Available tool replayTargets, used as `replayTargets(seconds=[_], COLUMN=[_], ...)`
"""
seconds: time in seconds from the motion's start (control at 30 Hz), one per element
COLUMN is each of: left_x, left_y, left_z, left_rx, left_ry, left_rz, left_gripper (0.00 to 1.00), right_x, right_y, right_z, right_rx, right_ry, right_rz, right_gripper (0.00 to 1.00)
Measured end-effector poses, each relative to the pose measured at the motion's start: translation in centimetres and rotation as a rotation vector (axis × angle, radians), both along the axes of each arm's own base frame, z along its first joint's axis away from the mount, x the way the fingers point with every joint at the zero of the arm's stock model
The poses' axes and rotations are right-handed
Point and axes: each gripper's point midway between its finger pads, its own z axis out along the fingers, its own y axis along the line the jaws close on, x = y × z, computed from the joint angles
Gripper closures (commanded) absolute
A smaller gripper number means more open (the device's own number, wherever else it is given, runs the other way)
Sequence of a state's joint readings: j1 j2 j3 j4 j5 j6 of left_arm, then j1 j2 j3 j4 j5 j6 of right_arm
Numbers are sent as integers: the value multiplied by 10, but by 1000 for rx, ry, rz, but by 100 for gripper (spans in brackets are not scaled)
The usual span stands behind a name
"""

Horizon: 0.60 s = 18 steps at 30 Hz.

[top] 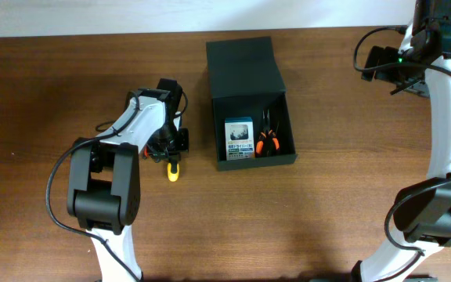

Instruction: Pack container

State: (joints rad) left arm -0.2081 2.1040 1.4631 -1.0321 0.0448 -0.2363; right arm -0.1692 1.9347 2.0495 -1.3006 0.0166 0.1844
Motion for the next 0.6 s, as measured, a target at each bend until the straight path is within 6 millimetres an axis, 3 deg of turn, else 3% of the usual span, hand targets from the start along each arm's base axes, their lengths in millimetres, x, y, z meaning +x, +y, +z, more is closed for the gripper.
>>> replayTargets(seconds=[0.4,0.6], left_x=[2,21], left_y=[-3,-9], left_z=[4,28], left_rx=[-13,-39], left_ry=[-1,-83], left_rz=[1,-20], left_gripper=[98,98], right_x=[0,0], right_y=[0,0], right_z=[0,0], right_rx=[0,0], right_ry=[0,0], right_rz=[0,0], right_gripper=[1,1])
